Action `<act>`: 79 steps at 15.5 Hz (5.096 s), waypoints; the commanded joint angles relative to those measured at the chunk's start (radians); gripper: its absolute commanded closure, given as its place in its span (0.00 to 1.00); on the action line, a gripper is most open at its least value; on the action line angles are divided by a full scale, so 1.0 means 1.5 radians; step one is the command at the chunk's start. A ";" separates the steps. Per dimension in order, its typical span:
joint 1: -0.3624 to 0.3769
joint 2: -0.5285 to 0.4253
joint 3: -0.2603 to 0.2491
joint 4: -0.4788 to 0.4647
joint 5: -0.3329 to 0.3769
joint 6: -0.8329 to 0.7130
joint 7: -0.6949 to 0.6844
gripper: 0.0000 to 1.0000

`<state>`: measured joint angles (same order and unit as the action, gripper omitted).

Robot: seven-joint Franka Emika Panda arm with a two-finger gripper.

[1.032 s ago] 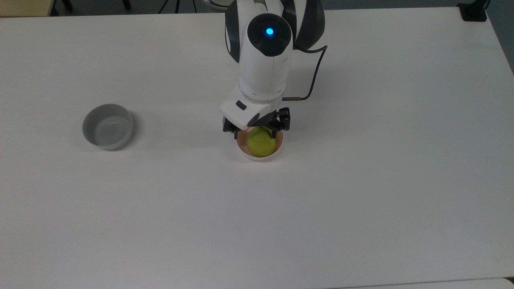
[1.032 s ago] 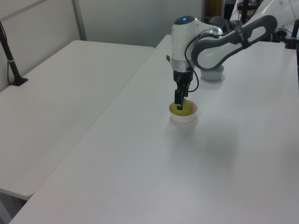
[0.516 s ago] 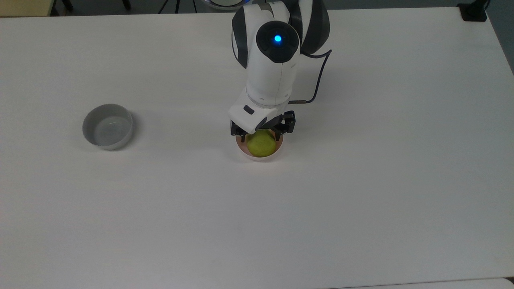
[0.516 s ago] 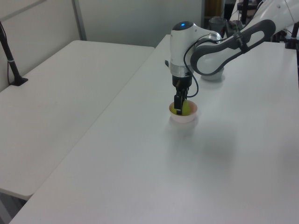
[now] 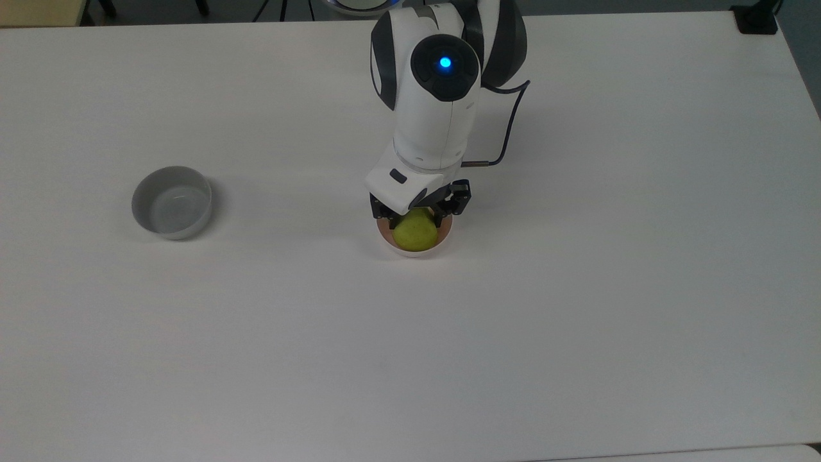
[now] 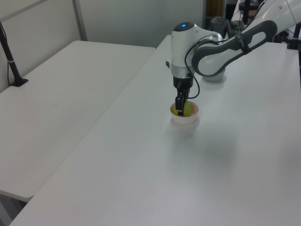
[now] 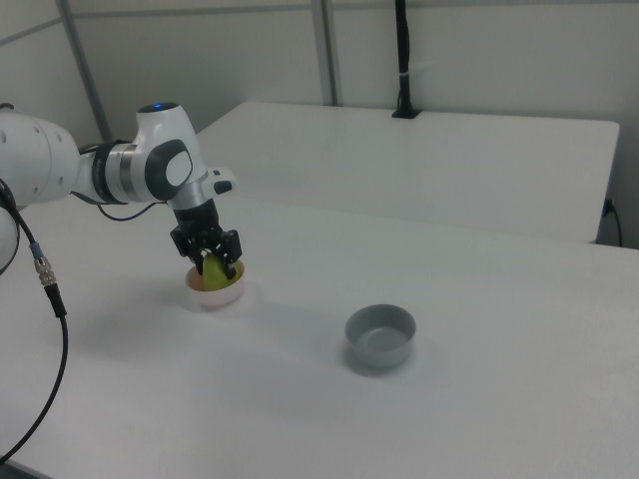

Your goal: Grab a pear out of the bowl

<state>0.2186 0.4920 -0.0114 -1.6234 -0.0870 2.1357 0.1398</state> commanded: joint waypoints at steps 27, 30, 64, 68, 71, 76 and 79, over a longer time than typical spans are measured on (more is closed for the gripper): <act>-0.100 -0.132 -0.021 -0.003 -0.002 -0.137 -0.097 0.36; -0.129 -0.123 -0.021 -0.004 -0.002 -0.135 -0.130 0.36; -0.092 -0.210 -0.011 -0.002 -0.003 -0.227 -0.073 0.00; -0.077 -0.257 -0.011 0.002 0.002 -0.262 -0.067 0.00; -0.072 -0.264 -0.010 0.026 0.003 -0.291 -0.004 0.00; -0.071 -0.273 -0.014 0.030 0.003 -0.310 -0.007 0.00; -0.074 -0.279 -0.015 0.030 0.003 -0.312 -0.007 0.00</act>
<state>0.1019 0.0970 -0.0254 -1.5764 -0.0869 1.6997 0.1075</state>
